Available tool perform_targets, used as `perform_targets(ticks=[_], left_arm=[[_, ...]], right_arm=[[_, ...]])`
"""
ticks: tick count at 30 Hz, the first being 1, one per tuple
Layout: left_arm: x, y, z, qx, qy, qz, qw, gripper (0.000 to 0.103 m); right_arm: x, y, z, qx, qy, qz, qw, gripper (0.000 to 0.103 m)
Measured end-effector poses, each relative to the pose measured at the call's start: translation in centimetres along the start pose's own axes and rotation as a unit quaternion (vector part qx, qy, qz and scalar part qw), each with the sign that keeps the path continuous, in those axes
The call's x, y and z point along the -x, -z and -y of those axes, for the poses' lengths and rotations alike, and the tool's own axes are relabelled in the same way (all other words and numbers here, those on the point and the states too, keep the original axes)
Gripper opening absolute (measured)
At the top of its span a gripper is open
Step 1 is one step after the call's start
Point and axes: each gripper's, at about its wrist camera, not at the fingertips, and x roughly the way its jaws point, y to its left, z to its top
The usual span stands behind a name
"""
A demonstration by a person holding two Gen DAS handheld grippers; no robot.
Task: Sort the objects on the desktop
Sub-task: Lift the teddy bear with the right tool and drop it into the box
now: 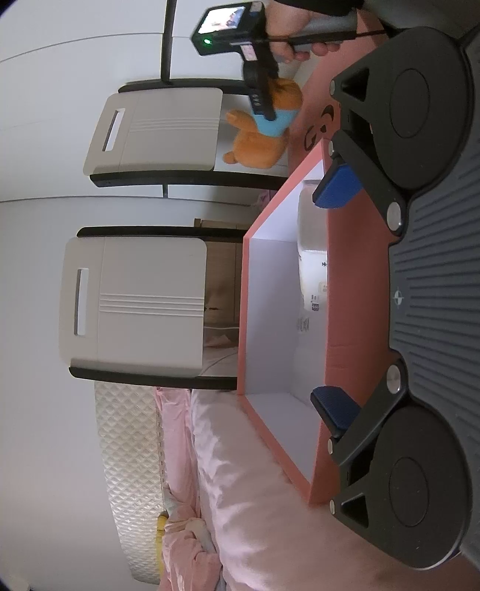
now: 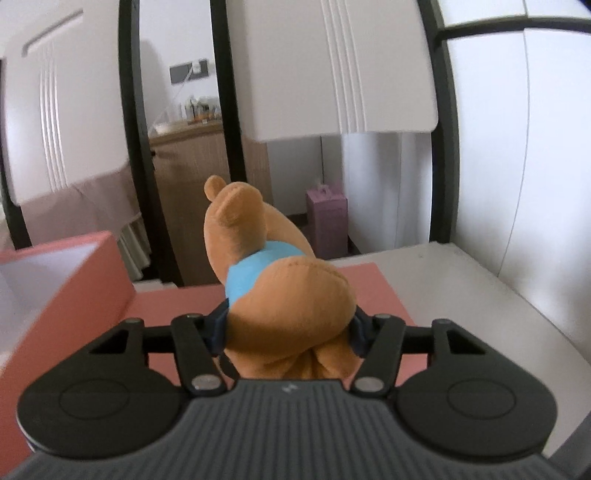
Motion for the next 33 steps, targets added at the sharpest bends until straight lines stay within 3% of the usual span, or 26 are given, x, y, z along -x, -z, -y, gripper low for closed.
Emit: perform_targets(ticks=[8,19,27,33], left_arm=[[0.1,0.0,0.1,0.000,-0.004,0.002,1.0000,0.103],[1.3,-1.4,-0.7,-0.010,-0.028,0.036,0.9989,0.103],[2.1,-2.7,-3.4,0.020,-0.054,0.051,0.9970,0.103],[2.3,-3.3,-5.9,0.062,-0.069,0.054,0.9942,0.103]], right_arm=[[4.8,-1.6,-3.2,-0.002,-0.046,0.054,0.997,0.061],[10.8,-2.5,-11.7,0.012,-0.175,0.093,0.980,0.061],[10.3,-0.9,-20.6,0.039,-0.263,0.050,0.963,0.061],[8.7,1.0,-25.3,0.050,-0.287,-0.001,0.957,0.061]])
